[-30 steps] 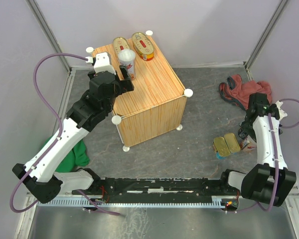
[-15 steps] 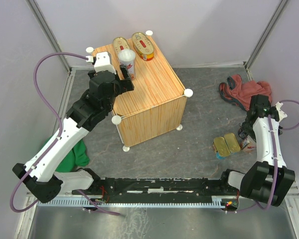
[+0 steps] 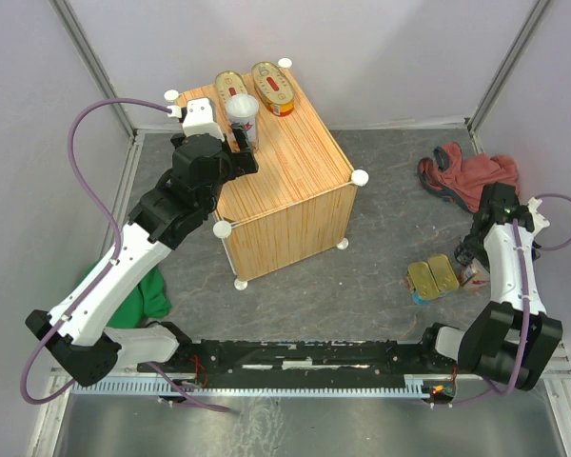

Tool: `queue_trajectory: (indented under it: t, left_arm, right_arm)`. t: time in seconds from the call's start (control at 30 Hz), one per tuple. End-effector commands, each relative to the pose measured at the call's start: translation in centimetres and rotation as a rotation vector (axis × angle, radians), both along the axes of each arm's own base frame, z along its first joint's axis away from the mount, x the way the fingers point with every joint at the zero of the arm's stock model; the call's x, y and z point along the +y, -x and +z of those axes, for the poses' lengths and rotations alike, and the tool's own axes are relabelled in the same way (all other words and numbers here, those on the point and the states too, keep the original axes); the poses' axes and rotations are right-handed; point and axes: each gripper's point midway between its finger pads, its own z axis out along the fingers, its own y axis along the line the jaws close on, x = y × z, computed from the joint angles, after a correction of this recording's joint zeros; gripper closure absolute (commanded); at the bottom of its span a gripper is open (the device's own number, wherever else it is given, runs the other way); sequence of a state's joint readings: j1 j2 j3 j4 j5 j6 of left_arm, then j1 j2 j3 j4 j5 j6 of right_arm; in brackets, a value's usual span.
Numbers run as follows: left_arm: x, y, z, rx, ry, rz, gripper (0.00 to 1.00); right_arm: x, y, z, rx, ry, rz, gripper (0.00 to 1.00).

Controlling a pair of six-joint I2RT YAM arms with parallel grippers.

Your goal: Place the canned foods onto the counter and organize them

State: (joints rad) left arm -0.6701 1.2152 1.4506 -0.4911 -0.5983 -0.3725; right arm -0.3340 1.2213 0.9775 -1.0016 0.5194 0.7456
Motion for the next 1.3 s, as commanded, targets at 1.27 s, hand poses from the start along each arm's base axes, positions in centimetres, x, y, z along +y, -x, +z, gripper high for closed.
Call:
queue_trajectory:
  t: [1.27]
  left_arm:
    - [0.5, 0.8, 3.0, -0.072, 0.026, -0.001, 0.06]
  right_arm:
    - [-0.2, -1.0, -1.8, 0.001, -0.064, 0.031, 0.38]
